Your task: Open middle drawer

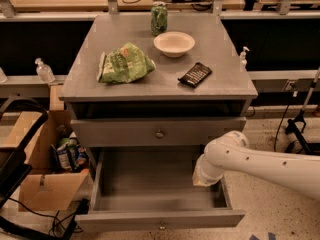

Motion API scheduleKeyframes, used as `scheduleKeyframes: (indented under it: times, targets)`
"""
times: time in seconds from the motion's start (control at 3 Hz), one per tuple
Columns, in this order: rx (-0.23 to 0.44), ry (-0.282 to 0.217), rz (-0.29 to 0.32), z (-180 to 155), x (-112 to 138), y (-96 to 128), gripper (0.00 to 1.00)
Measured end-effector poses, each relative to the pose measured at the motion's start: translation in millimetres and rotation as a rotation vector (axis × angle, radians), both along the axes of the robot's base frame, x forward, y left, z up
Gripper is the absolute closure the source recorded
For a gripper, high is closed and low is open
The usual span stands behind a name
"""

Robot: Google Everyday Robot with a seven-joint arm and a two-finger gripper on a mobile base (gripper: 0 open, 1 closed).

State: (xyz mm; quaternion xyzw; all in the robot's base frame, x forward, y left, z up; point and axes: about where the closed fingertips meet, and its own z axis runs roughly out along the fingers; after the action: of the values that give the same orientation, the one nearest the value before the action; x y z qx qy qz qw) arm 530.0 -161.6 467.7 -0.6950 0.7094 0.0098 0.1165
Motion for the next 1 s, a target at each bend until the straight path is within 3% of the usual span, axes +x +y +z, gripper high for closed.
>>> scheduleKeyframes:
  times: [0.33, 1.0]
  targets:
    - [0.023, 0.071, 0.012, -32.6, -6.1, 16.9, 1.00]
    - [0.061, 0.155, -0.005, -70.6, -32.4, 21.5, 1.00]
